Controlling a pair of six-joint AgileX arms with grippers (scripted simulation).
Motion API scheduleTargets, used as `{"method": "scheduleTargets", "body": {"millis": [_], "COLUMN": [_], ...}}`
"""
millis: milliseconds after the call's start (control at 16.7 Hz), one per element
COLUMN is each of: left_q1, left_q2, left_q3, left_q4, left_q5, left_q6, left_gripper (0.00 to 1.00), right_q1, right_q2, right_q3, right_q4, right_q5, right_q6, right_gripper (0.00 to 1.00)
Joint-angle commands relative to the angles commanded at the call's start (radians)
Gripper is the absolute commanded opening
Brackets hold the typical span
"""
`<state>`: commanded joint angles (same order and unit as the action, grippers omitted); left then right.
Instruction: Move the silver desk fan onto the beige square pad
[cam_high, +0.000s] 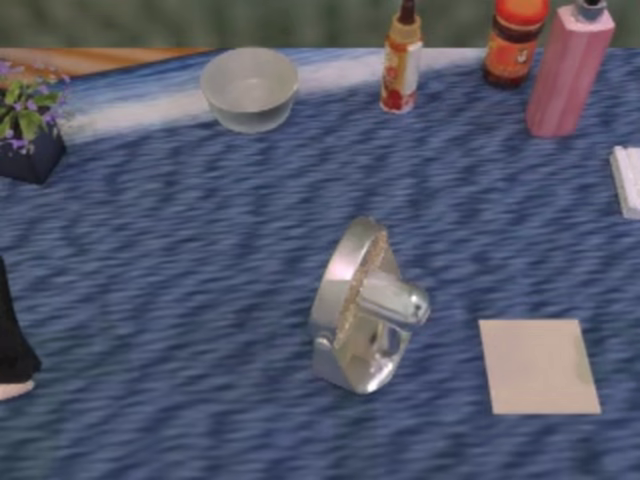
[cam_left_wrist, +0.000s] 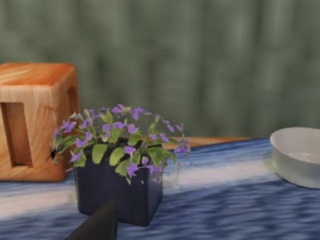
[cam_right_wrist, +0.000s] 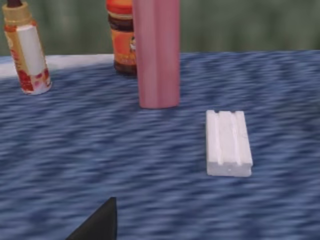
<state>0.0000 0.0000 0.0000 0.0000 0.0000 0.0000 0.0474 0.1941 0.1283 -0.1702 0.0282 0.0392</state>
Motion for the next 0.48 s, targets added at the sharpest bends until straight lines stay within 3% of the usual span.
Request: {"method": "scheduleTargets", "body": {"millis": [480], "left_q1": [0.0], "left_q2": [0.0], "left_q3": [0.0], "left_q4": [0.0], "left_q5": [0.0], "left_q6": [0.0], "left_gripper": [1.0], "right_q1": [0.165], "right_q2": [0.589], "right_q3": [0.569], "right_q4": [-0.446], "right_q5": [0.053], "right_q6": [0.249], "right_gripper": [1.0]}}
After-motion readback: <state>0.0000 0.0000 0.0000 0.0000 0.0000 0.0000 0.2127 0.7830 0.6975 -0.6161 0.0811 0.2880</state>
